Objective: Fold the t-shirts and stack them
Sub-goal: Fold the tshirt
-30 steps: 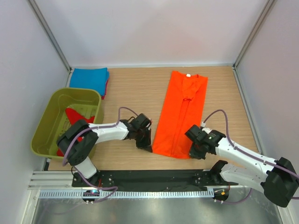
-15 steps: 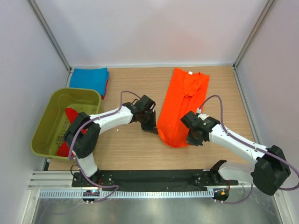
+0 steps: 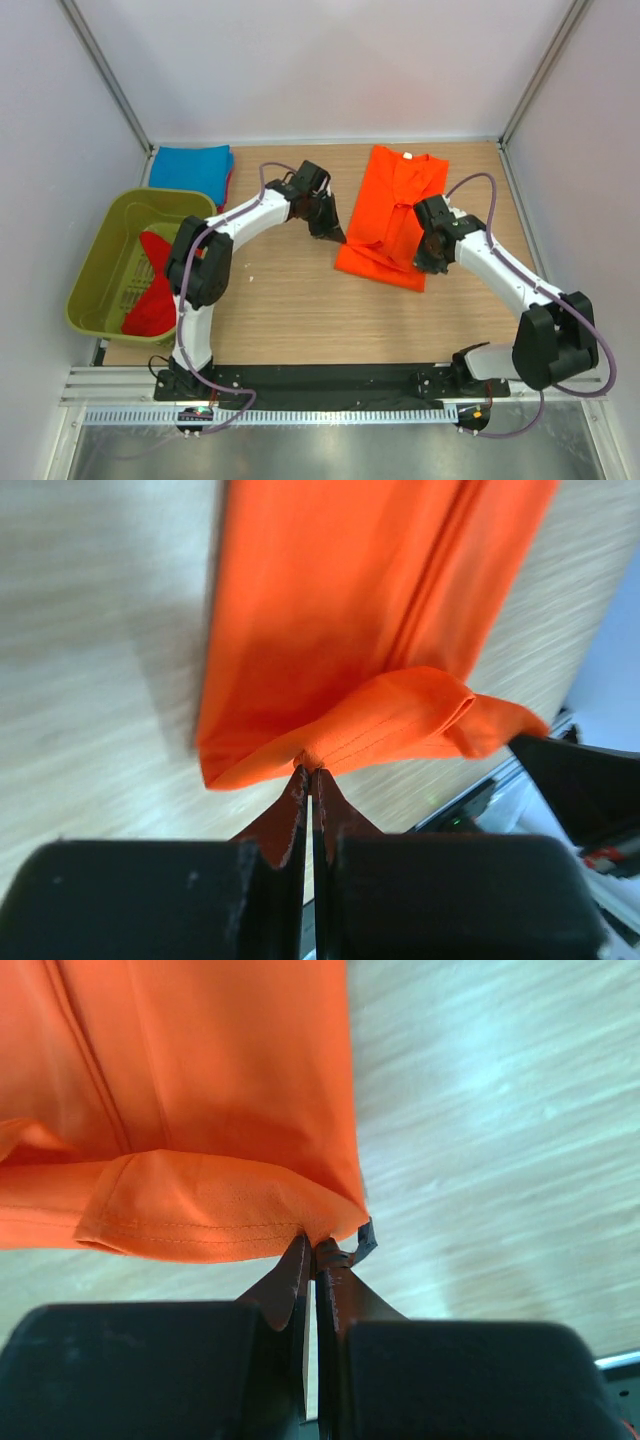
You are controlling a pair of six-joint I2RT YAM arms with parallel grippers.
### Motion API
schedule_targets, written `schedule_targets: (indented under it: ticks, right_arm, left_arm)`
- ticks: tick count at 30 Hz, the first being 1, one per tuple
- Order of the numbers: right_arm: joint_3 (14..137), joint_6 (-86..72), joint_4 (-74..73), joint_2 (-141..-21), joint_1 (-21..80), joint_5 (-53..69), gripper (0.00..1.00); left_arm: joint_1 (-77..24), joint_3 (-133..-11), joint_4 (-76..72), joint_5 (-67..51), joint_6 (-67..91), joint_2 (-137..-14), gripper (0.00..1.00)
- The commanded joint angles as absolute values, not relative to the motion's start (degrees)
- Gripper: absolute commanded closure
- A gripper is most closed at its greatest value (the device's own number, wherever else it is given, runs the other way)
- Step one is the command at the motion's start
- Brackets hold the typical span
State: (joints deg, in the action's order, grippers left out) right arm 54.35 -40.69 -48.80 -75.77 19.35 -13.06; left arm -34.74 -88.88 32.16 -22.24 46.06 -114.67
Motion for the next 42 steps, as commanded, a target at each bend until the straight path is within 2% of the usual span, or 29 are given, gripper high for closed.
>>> schedule_targets:
  ticks: [1, 13, 30, 42]
  right_arm:
    - [59.22, -35.52, -45.27, -78.65, 16.44, -12.57, 0.99]
    - [69.25, -29.71, -41.67, -87.53, 8.18, -8.88, 0.99]
    - [79.01, -28.04, -34.8, -101.42, 1.5, -1.76, 0.99]
    - [82.09, -28.48, -32.96, -105.29, -0.95, -1.68, 0.99]
  left_arm:
    - [-33.4, -98.75, 32.61, -27.16, 46.05, -117.84, 1.0]
    - [-31.2, -116.97, 28.5, -33.39, 47.72, -131.39, 1.0]
    - [-27.51, -119.62, -2.78, -37.88, 63.46, -141.76, 1.0]
    - [-26.37, -124.27, -8.0, -36.83, 65.66, -148.09, 1.0]
